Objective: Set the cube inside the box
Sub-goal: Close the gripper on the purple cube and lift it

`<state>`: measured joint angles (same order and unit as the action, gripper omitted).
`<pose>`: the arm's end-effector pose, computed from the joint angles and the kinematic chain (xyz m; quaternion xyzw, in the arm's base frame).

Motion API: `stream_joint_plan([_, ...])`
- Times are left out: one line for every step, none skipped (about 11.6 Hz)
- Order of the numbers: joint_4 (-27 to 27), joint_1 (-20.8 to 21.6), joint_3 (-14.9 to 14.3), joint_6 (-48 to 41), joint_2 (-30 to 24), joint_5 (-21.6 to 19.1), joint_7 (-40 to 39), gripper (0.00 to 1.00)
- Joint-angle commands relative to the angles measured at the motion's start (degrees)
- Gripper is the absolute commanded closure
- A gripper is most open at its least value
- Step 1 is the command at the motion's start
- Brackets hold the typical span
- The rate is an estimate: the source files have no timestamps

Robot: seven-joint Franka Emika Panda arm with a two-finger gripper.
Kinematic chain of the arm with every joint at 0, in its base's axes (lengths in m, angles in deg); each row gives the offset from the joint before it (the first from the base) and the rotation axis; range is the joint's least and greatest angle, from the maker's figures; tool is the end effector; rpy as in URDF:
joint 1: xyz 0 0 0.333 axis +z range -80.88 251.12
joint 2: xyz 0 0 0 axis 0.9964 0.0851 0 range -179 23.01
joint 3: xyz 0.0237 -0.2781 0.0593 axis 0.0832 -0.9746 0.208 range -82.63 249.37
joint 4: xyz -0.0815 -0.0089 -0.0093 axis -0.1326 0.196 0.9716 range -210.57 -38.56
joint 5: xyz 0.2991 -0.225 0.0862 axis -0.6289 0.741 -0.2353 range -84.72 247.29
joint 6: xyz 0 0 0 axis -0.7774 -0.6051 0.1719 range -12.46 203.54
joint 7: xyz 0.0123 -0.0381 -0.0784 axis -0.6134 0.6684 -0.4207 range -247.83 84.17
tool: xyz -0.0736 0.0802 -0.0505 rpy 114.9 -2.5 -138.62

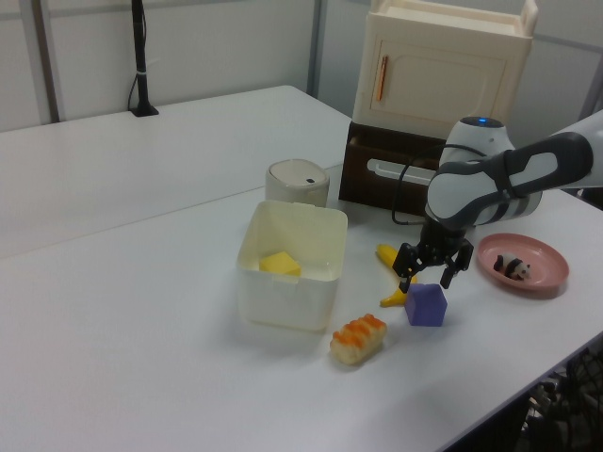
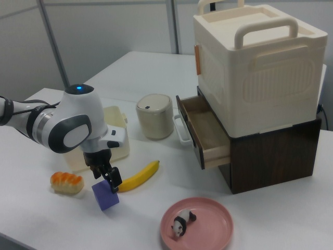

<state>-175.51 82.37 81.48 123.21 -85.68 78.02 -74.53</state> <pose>0.4630 -0.0361 0.3120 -0.9920 0.1236 -0.0117 0.0229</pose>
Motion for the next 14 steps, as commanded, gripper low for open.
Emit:
stream_joint_plan([-0.74, 0.73, -0.21, 0.86, -0.93, -0.95, 0.34, 0.0])
stream_joint_plan([-0.83, 0.81, -0.21, 0.86, -0.76, -0.95, 0.34, 0.0])
stream_joint_plan([-0.91, 0.81, -0.21, 0.77, -0.58, -0.95, 0.34, 0.0])
stream_joint_plan([-1.0, 0.81, -0.21, 0.6, -0.58, -0.95, 0.34, 0.0])
stream_joint_plan([-1.09, 0.81, -0.21, 0.59, -0.49, -0.95, 0.34, 0.0])
stream_joint_plan([-1.18, 0.81, -0.21, 0.51, -0.32, -0.95, 0.34, 0.0])
stream_joint_plan([-1.27, 0.81, -0.21, 0.51, 0.47, -0.86, 0.34, 0.0])
stream_joint_plan([-1.27, 0.81, -0.21, 0.51, 0.74, -0.86, 0.34, 0.0])
stream_joint_plan([-1.27, 0.9, -0.21, 0.51, 0.74, -0.86, 0.43, 0.0])
stream_joint_plan([-1.27, 0.9, -0.21, 0.51, 0.91, -0.95, 0.52, 0.03])
stream_joint_plan([-1.27, 0.9, -0.21, 0.51, 0.83, -0.86, 0.52, 0.28])
stream_joint_plan([-1.18, 0.9, -0.21, 0.68, 0.83, -0.86, 0.52, 0.44])
stream_joint_plan([-1.18, 0.81, -0.21, 0.68, 0.83, -0.86, 0.52, 0.5])
stream_joint_plan([-1.18, 0.9, -0.21, 0.6, 0.83, -0.86, 0.43, 0.54])
